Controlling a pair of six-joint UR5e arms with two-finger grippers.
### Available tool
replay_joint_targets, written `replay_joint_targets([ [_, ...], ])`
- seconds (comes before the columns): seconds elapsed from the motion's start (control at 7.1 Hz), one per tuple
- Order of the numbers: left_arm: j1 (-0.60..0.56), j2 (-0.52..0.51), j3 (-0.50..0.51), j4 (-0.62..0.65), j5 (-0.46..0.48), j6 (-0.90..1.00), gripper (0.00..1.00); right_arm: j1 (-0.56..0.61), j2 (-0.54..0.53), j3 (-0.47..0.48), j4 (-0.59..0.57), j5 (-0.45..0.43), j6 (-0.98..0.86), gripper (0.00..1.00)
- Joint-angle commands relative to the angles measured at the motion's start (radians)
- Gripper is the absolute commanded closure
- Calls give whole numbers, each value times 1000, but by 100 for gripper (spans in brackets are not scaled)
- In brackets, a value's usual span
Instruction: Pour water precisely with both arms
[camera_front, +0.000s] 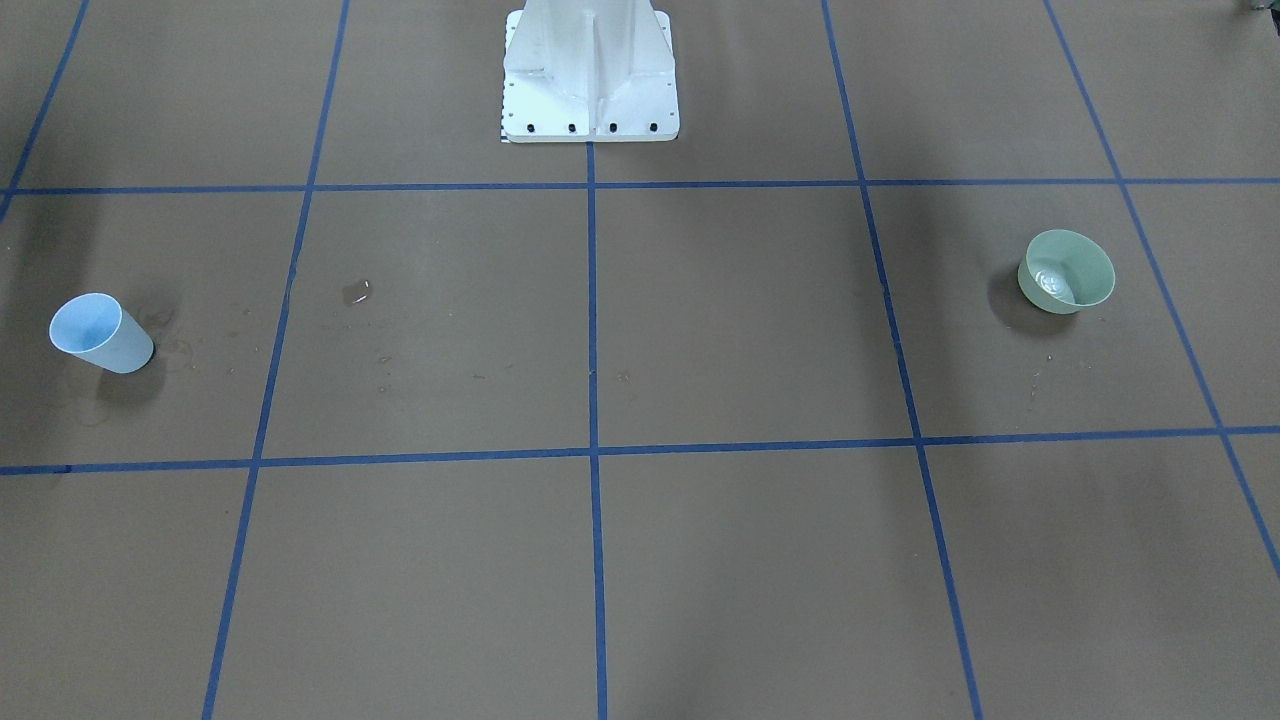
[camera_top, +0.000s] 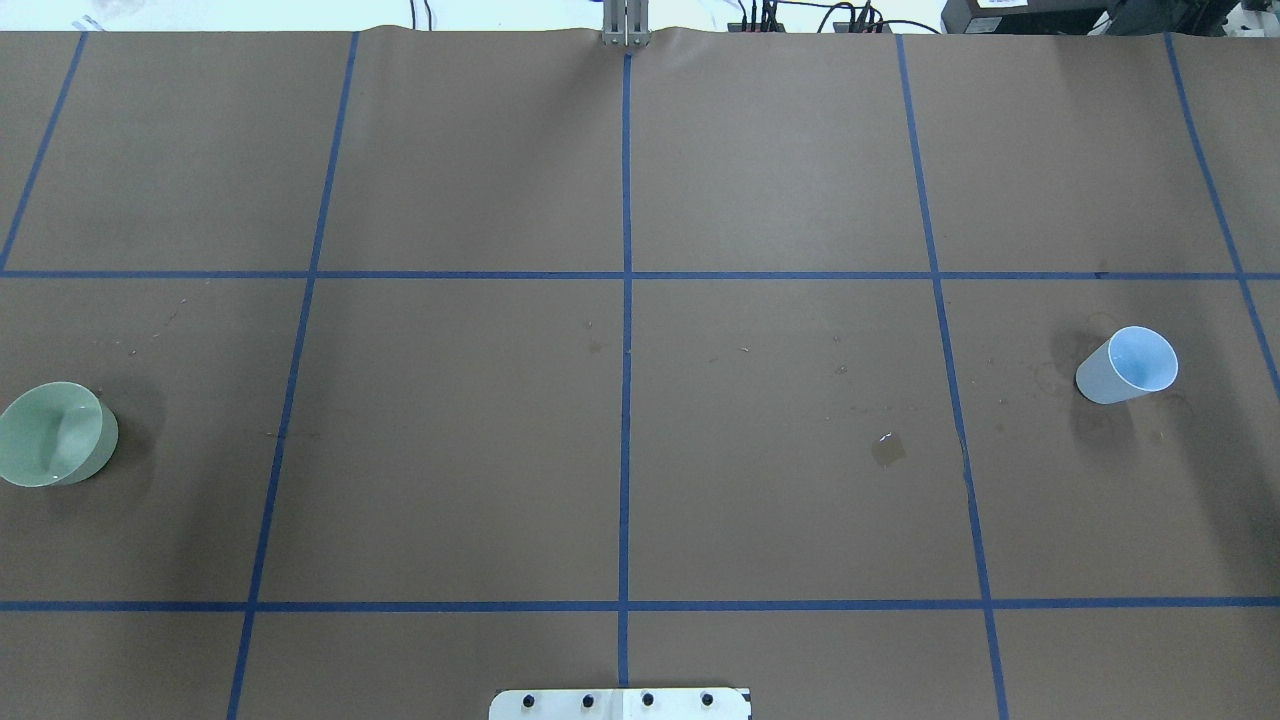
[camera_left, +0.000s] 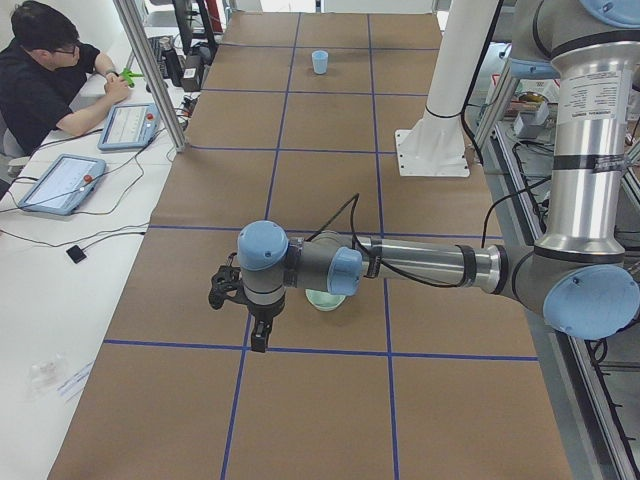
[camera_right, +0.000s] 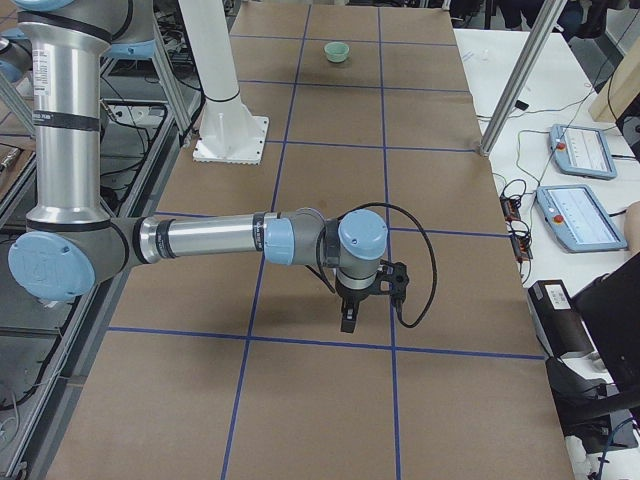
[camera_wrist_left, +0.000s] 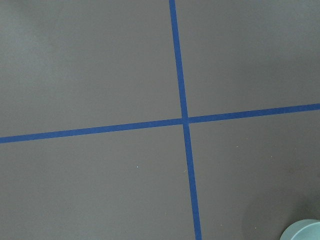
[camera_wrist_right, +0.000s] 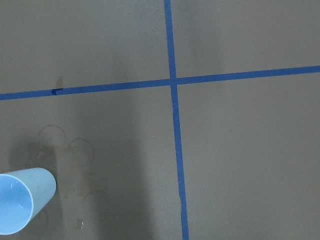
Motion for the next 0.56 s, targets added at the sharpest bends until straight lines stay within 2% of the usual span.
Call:
replay_joint_targets([
  [0.0, 19, 0, 3, 0, 3, 0, 0, -10, -1, -1, 0, 1, -6, 1],
  [0.42, 17, 3, 1, -1, -6, 2, 0, -10, -3, 5, 2, 1, -7, 1],
])
